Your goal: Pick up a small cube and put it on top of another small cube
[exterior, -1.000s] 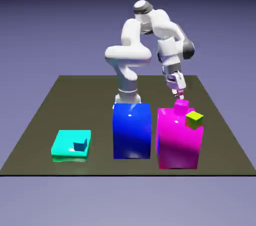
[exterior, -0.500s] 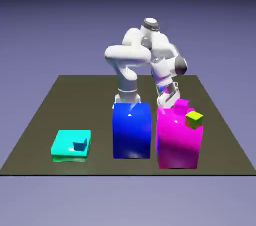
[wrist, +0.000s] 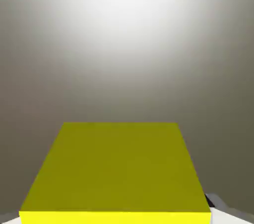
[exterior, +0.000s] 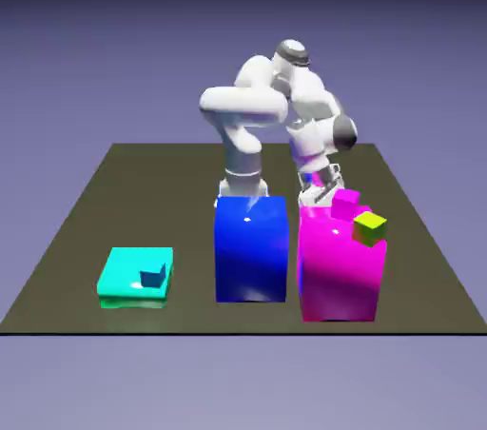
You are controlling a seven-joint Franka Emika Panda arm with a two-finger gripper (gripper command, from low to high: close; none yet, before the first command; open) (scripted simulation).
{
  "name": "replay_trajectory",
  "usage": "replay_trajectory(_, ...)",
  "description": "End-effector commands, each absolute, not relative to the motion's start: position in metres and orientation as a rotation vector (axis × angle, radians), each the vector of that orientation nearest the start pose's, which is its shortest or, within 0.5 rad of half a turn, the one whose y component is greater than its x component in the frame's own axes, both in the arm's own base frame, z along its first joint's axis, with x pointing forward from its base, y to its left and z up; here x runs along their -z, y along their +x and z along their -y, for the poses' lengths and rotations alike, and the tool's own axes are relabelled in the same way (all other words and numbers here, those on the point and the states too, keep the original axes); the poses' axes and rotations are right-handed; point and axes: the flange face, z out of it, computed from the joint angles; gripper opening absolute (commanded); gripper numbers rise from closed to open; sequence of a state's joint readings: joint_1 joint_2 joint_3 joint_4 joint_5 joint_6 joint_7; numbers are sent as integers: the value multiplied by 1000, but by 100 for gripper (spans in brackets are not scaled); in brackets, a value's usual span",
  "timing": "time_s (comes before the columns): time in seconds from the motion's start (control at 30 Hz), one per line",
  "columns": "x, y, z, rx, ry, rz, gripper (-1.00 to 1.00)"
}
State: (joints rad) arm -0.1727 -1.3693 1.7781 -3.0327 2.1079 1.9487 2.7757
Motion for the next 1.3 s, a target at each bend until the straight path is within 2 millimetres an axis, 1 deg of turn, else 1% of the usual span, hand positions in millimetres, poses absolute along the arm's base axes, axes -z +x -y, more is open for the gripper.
replay_trajectory(0.0,-196,187,-215,-439,-286,-2890,-100)
replay_trajectory(0.13,-218,192,-243,-456,-294,-2935,-100)
replay_trajectory(0.27,-251,207,-264,-472,-299,-2957,-100)
replay_trajectory(0.37,-281,224,-273,-481,-296,-2958,-100)
replay_trajectory(0.47,-314,245,-275,-485,-284,-2950,-100)
replay_trajectory(0.57,-349,271,-268,-482,-261,-2932,-100)
replay_trajectory(0.67,-384,299,-252,-469,-225,-2909,-100)
replay_trajectory(0.77,-419,329,-226,-445,-176,-2881,-100)
replay_trajectory(0.87,-452,359,-190,-410,-113,-2851,-100)
replay_trajectory(0.93,-454,360,-188,-408,-110,-2850,-100)
replay_trajectory(1.03,-422,369,-194,-408,-108,-2850,-100)
replay_trajectory(1.13,-391,372,-202,-407,-111,-2850,-100)
replay_trajectory(1.17,-387,372,-203,-407,-111,-2850,-100)
replay_trajectory(1.2,-387,372,-203,-407,-111,-2850,100)
replay_trajectory(1.23,-387,372,-203,-407,-111,-2850,100)
replay_trajectory(1.27,-397,372,-200,-408,-110,-2850,100)
